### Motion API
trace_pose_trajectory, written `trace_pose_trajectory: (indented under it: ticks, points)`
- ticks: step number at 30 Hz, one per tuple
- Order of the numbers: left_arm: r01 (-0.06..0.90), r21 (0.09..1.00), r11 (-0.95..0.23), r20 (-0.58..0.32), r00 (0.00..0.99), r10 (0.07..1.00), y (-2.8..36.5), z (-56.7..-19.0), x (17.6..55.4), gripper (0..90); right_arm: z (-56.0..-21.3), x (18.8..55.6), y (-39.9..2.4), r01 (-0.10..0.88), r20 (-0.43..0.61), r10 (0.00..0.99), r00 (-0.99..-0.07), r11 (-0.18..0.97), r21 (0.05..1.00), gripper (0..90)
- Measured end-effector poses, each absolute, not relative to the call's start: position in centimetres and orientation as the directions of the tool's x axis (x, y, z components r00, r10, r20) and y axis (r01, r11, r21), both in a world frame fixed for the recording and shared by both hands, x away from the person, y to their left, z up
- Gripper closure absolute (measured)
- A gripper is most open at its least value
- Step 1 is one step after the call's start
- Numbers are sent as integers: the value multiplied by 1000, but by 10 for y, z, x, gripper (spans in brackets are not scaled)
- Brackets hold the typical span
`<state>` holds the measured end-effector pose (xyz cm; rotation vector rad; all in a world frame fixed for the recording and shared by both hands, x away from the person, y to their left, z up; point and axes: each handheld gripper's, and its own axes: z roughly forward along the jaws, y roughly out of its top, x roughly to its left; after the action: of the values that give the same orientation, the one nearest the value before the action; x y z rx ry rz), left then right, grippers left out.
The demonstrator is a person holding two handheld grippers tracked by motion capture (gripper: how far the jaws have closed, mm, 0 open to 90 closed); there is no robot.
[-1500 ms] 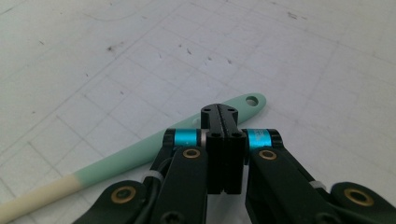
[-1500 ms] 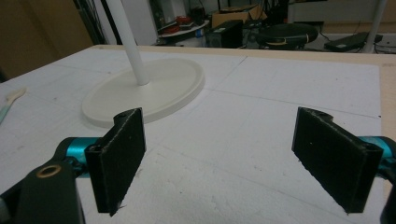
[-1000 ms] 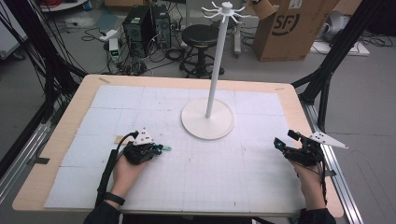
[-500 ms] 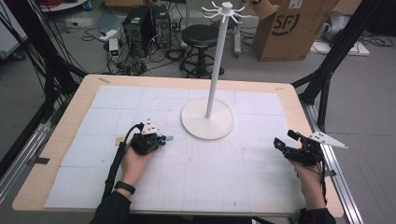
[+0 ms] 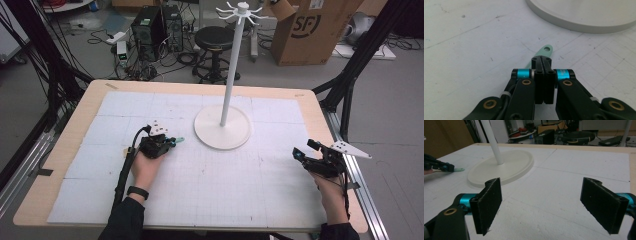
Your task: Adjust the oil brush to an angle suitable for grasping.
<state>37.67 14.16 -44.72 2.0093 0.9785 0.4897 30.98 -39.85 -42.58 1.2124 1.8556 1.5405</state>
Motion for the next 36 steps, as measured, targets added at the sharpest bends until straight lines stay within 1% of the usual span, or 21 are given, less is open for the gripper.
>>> trace_pose_trajectory:
  ticks: [1,4,6,7,8,9,10,11,13,15,18,19,20,22,26,32,33,36]
  points:
    - [460,816,-349,-12,617,787,143,-445,375,859,-426,310,-398,347,195,832,-520,-3,938,171]
    - [449,830,-329,-22,616,787,149,-437,371,687,-426,310,-398,349,196,830,-522,-2,937,170]
    - [442,855,-272,-73,621,780,159,-428,366,523,-427,310,-398,350,194,830,-523,2,937,170]
    - [430,871,-237,-110,641,759,170,-421,361,465,-427,310,-398,351,193,830,-524,3,936,170]
    - [419,878,-230,-118,656,746,177,-418,358,413,-427,310,-398,352,195,830,-523,2,936,170]
    - [419,878,-230,-118,656,746,177,-418,358,370,-427,310,-398,352,195,830,-522,1,936,170]
    - [395,890,-229,-106,666,738,191,-413,350,332,-427,310,-398,351,194,830,-523,2,937,170]
    - [395,890,-229,-106,666,738,191,-413,350,294,-427,310,-398,352,193,831,-522,3,936,170]
    - [370,900,-231,-91,676,731,214,-407,340,233,-427,310,-398,354,193,831,-521,5,935,170]
    - [363,902,-235,-80,674,734,222,-405,337,193,-427,311,-398,355,193,832,-519,5,935,170]
    - [302,930,-212,-49,671,740,246,-403,327,165,-427,310,-398,357,192,833,-518,7,934,170]
    - [278,945,-170,-62,665,744,263,-406,322,152,-427,310,-398,357,193,834,-518,6,934,171]
    - [278,945,-170,-62,665,744,263,-406,322,144,-427,310,-398,357,193,834,-518,6,934,171]
    - [273,953,-132,-84,657,749,278,-410,318,129,-427,310,-398,356,192,834,-518,6,934,170]
    - [260,963,-68,-123,651,749,305,-418,308,130,-428,310,-398,360,190,835,-517,11,933,170]
    - [267,963,-34,-151,641,753,324,-425,304,130,-428,311,-398,364,192,836,-514,11,931,171]
    - [282,959,-32,-159,628,762,328,-428,303,130,-428,311,-398,365,192,836,-513,10,931,170]
    - [281,959,-41,-152,628,764,330,-429,302,131,-429,311,-397,366,193,836,-513,9,931,170]
